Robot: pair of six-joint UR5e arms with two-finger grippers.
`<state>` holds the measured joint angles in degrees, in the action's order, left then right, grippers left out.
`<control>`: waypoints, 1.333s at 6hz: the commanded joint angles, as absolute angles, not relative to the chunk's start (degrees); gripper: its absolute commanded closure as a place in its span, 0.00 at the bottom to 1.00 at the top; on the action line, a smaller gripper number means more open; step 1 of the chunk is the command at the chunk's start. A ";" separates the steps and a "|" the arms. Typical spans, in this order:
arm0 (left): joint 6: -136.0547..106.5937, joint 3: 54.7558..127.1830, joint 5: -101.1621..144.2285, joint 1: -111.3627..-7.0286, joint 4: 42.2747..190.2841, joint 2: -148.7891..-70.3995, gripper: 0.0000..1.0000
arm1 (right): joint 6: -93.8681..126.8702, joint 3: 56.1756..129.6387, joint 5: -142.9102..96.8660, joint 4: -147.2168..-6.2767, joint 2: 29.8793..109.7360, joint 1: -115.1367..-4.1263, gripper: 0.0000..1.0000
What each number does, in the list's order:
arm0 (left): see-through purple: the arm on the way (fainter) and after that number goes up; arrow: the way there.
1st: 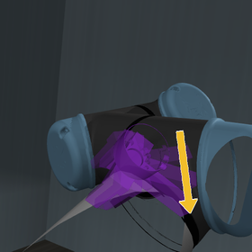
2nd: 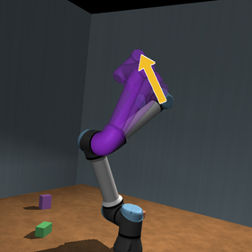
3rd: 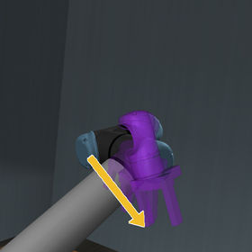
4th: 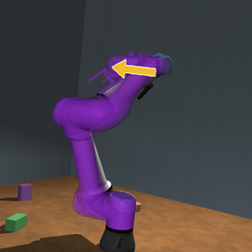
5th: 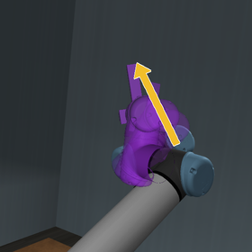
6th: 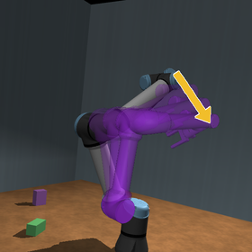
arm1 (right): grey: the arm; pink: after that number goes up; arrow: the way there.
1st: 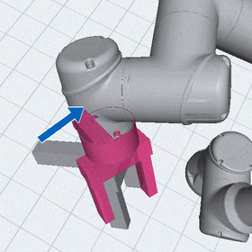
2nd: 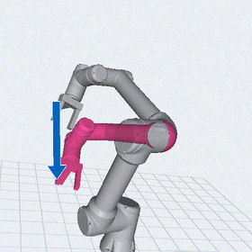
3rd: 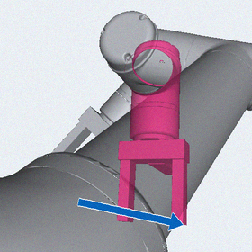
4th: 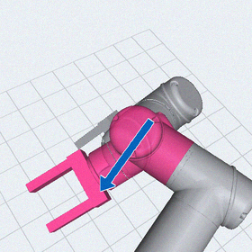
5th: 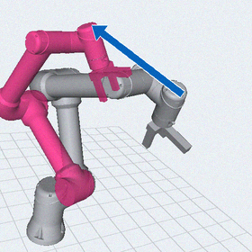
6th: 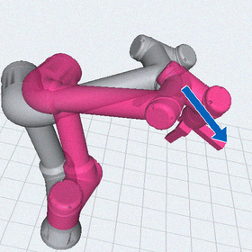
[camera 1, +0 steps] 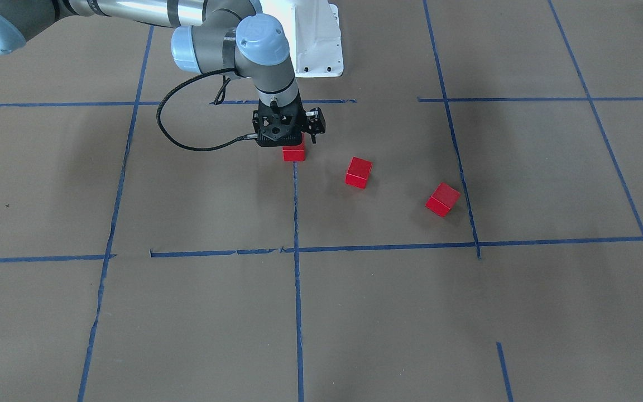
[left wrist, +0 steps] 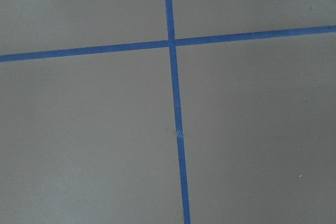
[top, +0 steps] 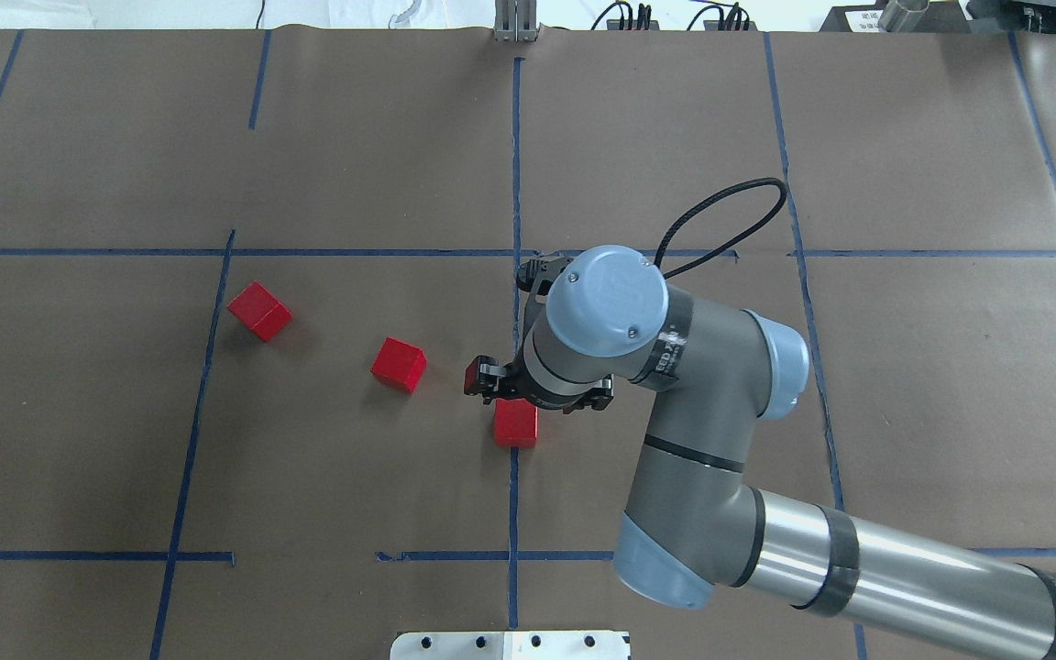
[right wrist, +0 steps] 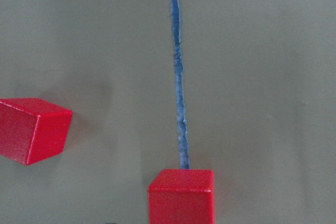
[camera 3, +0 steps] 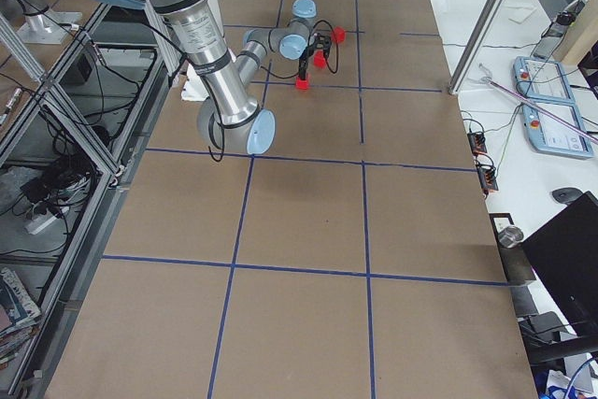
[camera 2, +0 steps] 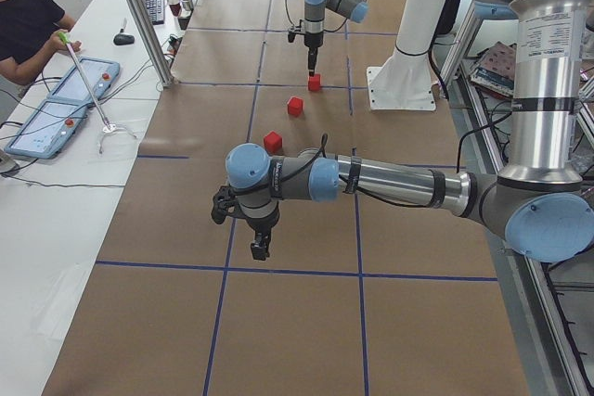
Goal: Form red blocks into L shape at center
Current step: 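Release the cube and lift the right gripper while the left arm reaches in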
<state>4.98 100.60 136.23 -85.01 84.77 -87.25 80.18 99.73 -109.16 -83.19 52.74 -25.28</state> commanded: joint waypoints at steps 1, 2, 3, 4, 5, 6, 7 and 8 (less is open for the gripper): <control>4.22 101.24 141.12 -80.01 92.95 -87.36 0.00 | 79.81 109.64 -109.77 -83.32 59.90 -28.20 0.00; 2.39 103.25 141.33 -74.41 96.64 -87.97 0.00 | 78.33 112.56 -110.73 -83.15 63.51 -28.73 0.00; -4.67 106.49 141.15 -67.83 97.46 -91.46 0.00 | 76.14 115.20 -111.26 -82.88 67.20 -29.52 0.00; -9.36 107.05 140.72 -63.41 97.64 -95.32 0.00 | 75.59 116.96 -112.40 -82.71 69.93 -30.92 0.00; -15.76 108.88 140.19 -59.54 97.65 -99.10 0.00 | 75.41 116.90 -112.59 -82.71 70.74 -31.11 0.00; -23.74 108.98 139.32 -53.85 97.47 -104.53 0.00 | 75.06 116.98 -112.50 -82.62 71.80 -31.20 0.00; -33.21 108.81 133.91 -47.61 97.47 -108.42 0.00 | 75.06 116.98 -112.15 -82.53 72.59 -31.55 0.00; -38.53 107.85 126.55 -41.02 97.12 -113.07 0.00 | 75.15 117.16 -111.71 -82.53 72.95 -31.90 0.00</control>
